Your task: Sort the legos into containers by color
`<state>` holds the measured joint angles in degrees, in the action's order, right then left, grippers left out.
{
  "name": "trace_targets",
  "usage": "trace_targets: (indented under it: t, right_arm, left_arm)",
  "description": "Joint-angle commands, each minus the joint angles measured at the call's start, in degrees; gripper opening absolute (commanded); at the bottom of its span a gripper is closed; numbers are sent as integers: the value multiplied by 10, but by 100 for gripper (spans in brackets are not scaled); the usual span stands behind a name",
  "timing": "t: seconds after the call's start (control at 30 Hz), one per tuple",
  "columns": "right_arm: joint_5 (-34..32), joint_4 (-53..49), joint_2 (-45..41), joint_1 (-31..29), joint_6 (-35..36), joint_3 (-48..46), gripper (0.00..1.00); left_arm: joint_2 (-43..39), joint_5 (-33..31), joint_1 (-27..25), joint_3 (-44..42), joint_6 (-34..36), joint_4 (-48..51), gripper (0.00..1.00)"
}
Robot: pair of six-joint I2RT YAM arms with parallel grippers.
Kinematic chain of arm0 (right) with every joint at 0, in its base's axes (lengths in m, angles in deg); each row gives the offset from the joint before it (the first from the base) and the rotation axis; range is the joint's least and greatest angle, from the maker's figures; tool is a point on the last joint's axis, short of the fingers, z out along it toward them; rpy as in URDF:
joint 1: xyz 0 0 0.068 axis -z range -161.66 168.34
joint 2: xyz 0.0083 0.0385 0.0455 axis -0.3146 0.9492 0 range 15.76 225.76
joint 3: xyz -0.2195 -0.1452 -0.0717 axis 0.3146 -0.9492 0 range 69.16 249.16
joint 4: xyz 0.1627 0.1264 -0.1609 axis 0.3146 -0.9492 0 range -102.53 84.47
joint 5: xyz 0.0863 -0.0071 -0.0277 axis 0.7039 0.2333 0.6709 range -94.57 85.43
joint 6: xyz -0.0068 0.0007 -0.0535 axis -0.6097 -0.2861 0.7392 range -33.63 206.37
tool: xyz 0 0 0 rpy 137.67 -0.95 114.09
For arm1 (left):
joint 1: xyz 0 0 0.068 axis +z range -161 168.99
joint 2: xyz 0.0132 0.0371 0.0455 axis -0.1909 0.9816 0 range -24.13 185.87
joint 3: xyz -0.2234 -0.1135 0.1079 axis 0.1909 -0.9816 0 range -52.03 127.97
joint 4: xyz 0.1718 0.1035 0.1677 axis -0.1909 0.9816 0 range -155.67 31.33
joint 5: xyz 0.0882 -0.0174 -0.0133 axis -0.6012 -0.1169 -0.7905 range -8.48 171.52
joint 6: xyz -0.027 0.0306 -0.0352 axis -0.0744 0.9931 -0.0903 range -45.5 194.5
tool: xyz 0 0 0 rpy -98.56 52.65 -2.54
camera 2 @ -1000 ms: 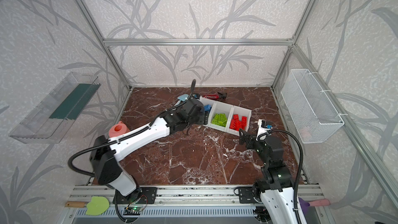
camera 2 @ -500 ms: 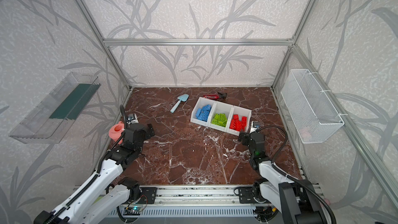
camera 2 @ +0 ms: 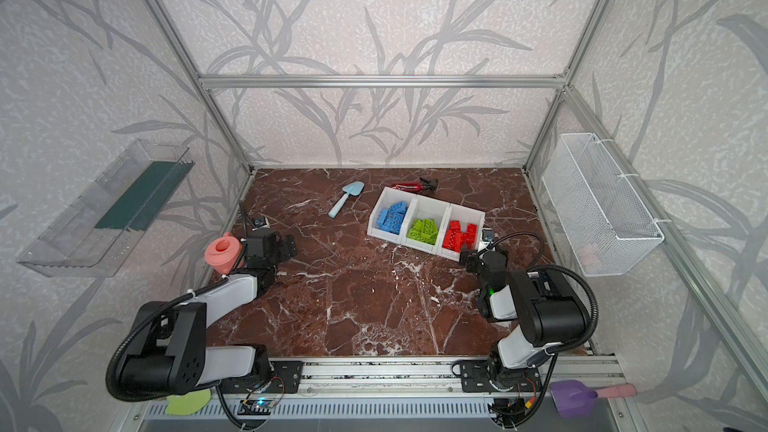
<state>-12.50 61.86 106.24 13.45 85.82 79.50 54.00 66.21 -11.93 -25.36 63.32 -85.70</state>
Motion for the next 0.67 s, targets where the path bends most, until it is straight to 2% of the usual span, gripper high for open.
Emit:
trace_targets:
  t: [0.0, 0.07, 0.2, 0.53, 0.57, 0.63]
  right_arm:
    - [26, 48, 3, -3, 13, 22, 99]
    - [19, 55, 8, -2, 12, 23, 99]
    - [-14, 6, -1, -3, 0, 42, 99]
    - [-32, -3, -2, -3, -3, 46, 99]
    - [-28, -5, -1, -3, -4, 47, 99]
    - [41, -23, -1, -3, 22, 60, 99]
  left_arm:
    - [32, 27, 4, 37, 54, -63, 99]
    - [45, 22, 4, 42, 69, -78, 99]
    - [77, 30, 5, -7, 81, -203, 99]
    - [81, 40, 9, -15, 75, -218, 99]
    - [80, 40, 9, -15, 74, -218, 99]
    - [80, 40, 10, -15, 75, -218, 99]
